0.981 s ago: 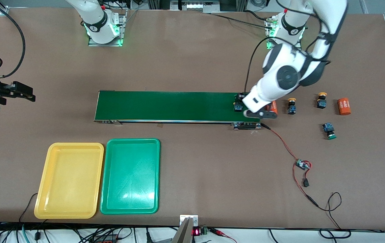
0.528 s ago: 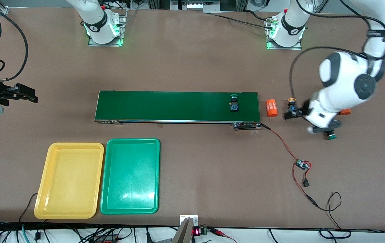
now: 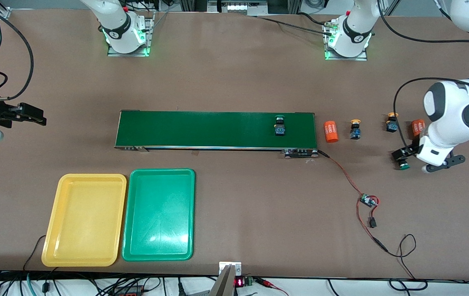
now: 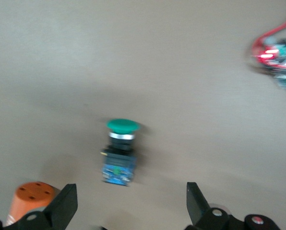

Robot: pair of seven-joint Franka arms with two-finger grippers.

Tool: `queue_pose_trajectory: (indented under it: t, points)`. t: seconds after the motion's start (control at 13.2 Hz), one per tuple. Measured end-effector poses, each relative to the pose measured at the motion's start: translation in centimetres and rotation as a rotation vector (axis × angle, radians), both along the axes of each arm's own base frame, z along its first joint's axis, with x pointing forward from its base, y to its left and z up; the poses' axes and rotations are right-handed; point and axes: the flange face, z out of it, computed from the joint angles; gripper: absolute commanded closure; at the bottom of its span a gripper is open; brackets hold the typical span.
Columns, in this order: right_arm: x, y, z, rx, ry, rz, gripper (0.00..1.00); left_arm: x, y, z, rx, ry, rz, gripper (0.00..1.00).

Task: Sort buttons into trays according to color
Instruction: 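Move the left gripper back to the remaining buttons, then grasp another green-capped push button with the left gripper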

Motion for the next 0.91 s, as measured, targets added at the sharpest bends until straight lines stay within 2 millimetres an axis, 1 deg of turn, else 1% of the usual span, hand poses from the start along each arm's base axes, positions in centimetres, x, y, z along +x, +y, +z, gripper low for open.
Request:
queue_pose_trajectory:
  t: [0.15,0.3,0.68,0.75,0.91]
  points:
    - [0.0,0.0,0.0,-0.001,0.004,-0.009,0.00,-0.8,2.2,-1.6,-0.011,0.030,-0.008,0.00]
    - [-0.1,0.0,-0.1,-0.001,0.006,-0.014,0.00,-1.3,3.1,-3.2,-0.021,0.057,-0.004,0.00]
    - [-0.1,0.0,-0.1,-0.001,0.007,-0.015,0.00,-2.1,2.4,-7.4,-0.049,0.120,-0.012,0.00]
    - [-0.1,0.0,-0.1,-0.001,0.007,-0.015,0.00,-2.2,2.4,-7.9,-0.053,0.125,-0.013,0.00]
    - [-0.1,0.0,-0.1,-0.001,0.007,-0.015,0.00,-2.3,2.6,-8.3,-0.056,0.130,-0.021,0.05]
